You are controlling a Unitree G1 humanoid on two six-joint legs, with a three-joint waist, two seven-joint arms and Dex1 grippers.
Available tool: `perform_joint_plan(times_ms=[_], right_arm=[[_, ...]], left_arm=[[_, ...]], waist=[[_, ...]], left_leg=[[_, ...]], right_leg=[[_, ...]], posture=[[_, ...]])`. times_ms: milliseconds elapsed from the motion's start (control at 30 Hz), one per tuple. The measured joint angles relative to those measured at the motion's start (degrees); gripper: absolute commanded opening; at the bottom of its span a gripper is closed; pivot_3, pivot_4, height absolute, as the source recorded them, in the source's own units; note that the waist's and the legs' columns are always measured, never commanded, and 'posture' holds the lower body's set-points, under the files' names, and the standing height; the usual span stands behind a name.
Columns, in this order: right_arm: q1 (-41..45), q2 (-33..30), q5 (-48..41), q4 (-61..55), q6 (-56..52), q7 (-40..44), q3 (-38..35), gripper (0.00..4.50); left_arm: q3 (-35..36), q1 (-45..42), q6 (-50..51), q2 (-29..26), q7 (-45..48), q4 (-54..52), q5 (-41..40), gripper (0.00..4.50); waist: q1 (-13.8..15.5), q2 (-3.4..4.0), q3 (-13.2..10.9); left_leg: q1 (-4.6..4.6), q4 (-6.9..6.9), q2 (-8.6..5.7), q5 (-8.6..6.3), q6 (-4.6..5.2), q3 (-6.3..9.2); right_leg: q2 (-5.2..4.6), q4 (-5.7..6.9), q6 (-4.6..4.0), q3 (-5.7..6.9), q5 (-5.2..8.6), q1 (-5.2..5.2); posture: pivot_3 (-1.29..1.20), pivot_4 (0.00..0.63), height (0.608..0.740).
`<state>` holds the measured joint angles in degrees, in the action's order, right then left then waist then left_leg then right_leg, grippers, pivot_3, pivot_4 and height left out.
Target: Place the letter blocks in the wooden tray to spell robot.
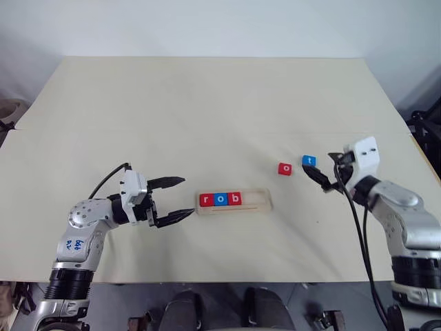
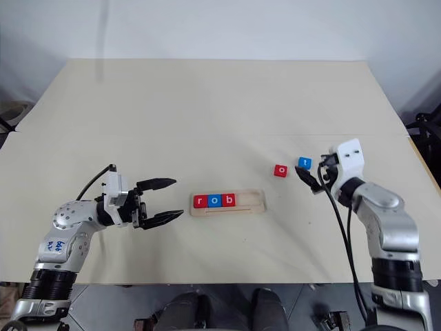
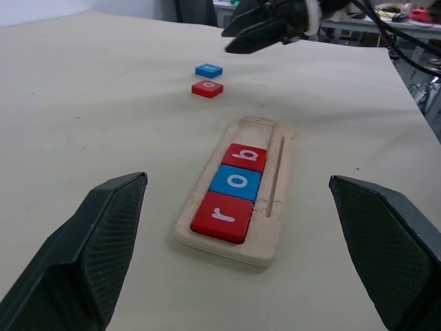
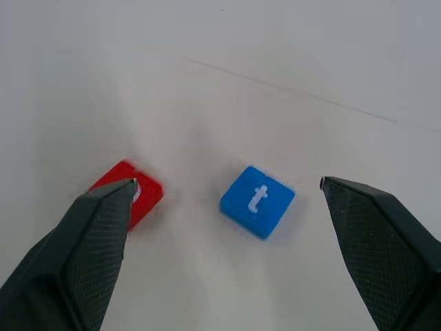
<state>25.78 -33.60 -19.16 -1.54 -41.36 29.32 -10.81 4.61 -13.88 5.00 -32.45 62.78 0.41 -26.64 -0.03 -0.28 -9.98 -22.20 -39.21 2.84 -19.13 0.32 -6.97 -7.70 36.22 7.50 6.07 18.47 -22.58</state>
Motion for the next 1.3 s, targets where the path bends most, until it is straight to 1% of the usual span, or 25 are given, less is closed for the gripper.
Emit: perform_joint_plan(times_ms=[200, 367, 567, 600, 767, 967, 1067, 1300], right_arm=[[0.86, 0.41, -0.28, -0.82, -7.62, -1.99, 1.65, 4.47], [0.95, 0.61, -0.55, -2.62, -10.51, -3.22, 1.64, 4.47], [2.22, 2.88, -1.75, -5.26, -14.02, -5.13, 1.54, 4.47], [2.70, 3.75, -1.74, -5.54, -15.07, -6.21, 1.42, 4.47], [5.07, 11.96, -1.38, -7.36, -21.60, -14.58, 1.40, 4.47], [6.45, 18.72, 1.32, -7.50, -23.78, -22.76, 1.74, 4.47], [6.60, 20.56, 3.17, -7.51, -23.44, -25.44, 2.33, 3.88], [6.58, 21.24, 4.93, -9.10, -25.62, -27.40, 3.21, 1.56]], left_arm=[[0.07, 1.83, 0.02, -0.15, -1.03, -0.88, 0.00, 4.50], [0.07, 2.11, -0.13, -0.17, -1.19, -2.01, -0.03, 4.50], [0.04, 2.10, 0.93, -0.20, -0.76, -2.40, -0.38, 4.50], [0.04, 2.10, 0.92, -0.20, -0.80, -2.39, -0.36, 4.50], [-0.03, 2.05, 0.81, -0.19, -1.04, -2.43, -0.17, 4.50], [0.06, 3.07, 0.80, -0.23, -1.38, -3.36, -0.16, 4.50], [0.08, 3.18, 0.80, -0.24, -1.56, -4.29, -0.17, 4.50], [0.92, 3.34, 0.81, -0.40, -1.95, -4.30, -0.17, 4.50]], waist=[[-0.06, 0.00, 0.00], [-0.15, 0.00, 0.00], [-0.19, 0.00, 0.00], [-0.19, 0.00, 0.00], [-0.30, 0.01, 0.00], [-0.38, 0.01, 0.00], [-0.43, 0.01, 0.01], [-1.31, 0.01, 0.01]], left_leg=[[-0.05, 0.02, 0.00, 0.00, 0.00, -0.04], [-0.04, 0.02, 0.00, 0.00, 0.00, -0.04], [-0.05, 0.02, 0.00, 0.00, 0.00, -0.05], [-0.04, 0.02, 0.01, 0.00, 0.00, -0.05], [-0.07, 0.04, 0.03, 0.01, -0.02, -0.04], [-0.11, 0.04, 0.01, 0.01, -0.02, -0.04], [-0.10, 0.04, 0.01, 0.01, -0.02, -0.05], [-0.10, 0.09, 0.02, 0.01, -0.02, -0.02]], right_leg=[[0.00, -0.06, 0.01, 0.01, -0.01, -0.01], [0.01, -0.05, 0.01, 0.01, 0.00, -0.01], [0.02, -0.05, 0.01, 0.01, -0.01, -0.02], [0.02, -0.03, 0.01, 0.01, 0.00, -0.02], [0.03, 0.03, 0.00, -0.01, 0.00, -0.10], [0.02, 0.02, 0.00, -0.02, 0.00, -0.13], [0.02, 0.02, 0.00, -0.01, 0.00, -0.12], [0.03, 0.02, 0.00, -0.01, 0.00, -0.13]], posture=[[0.00, 0.150, 0.740], [0.00, 0.150, 0.740], [0.00, 0.150, 0.740], [0.00, 0.150, 0.740], [0.00, 0.150, 0.740], [0.00, 0.150, 0.740], [0.00, 0.150, 0.740], [0.00, 0.150, 0.740]])
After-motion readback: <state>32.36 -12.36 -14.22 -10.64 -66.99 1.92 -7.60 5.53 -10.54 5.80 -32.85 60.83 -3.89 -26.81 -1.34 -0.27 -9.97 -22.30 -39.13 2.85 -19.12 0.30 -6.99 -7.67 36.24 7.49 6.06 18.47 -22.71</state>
